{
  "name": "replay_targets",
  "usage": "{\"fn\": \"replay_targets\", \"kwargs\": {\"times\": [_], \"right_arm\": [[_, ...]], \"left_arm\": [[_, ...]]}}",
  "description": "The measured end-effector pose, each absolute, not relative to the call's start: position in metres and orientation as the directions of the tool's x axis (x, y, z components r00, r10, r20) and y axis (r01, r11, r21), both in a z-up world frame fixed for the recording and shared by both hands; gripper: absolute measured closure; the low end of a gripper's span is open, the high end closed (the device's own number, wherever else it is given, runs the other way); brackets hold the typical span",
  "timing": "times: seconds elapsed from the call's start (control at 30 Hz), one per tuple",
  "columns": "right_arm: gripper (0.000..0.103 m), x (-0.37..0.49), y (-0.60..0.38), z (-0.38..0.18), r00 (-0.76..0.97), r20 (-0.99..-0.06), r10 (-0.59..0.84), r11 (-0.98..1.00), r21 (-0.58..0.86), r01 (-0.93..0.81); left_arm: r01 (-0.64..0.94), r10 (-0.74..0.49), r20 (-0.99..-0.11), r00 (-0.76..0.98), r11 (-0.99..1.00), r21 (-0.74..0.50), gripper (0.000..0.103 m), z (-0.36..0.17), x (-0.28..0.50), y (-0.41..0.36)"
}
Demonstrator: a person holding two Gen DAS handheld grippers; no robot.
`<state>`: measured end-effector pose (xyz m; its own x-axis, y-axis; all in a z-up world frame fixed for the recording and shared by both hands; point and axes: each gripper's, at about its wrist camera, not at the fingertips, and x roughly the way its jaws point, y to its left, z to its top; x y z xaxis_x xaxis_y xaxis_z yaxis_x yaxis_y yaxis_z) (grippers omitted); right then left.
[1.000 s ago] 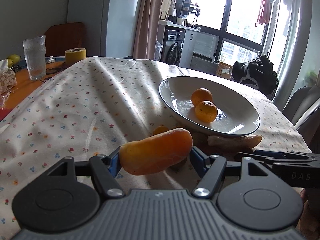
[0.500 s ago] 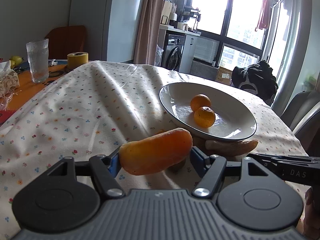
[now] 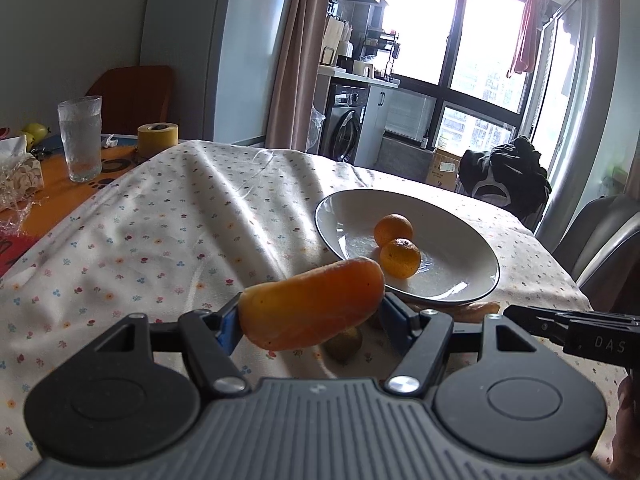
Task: Organize fruits
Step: 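Close the right gripper on the dark red plum while the left gripper holds the roll, then carry the roll and plum over the bowl while the left gripper releases the roll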
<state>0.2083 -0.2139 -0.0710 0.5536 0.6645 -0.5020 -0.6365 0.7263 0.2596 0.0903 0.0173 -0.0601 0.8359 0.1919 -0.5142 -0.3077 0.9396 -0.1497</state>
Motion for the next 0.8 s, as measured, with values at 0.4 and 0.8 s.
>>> {"fn": "replay_targets", "kwargs": {"times": [0.4, 0.8], "right_arm": [[0.080, 0.222, -0.211, -0.058, 0.569, -0.467, 0.676, 0.719, 0.248, -0.650], [0.080, 0.246, -0.203, -0.052, 0.581, -0.447, 0.680, 0.717, 0.243, -0.653]], "left_arm": [[-0.283, 0.179, -0.497, 0.849, 0.948, -0.143, 0.034, -0.052, 0.107, 0.015], [-0.260, 0.162, -0.495, 0.853, 0.956, -0.135, 0.034, -0.048, 0.141, 0.013]]}}
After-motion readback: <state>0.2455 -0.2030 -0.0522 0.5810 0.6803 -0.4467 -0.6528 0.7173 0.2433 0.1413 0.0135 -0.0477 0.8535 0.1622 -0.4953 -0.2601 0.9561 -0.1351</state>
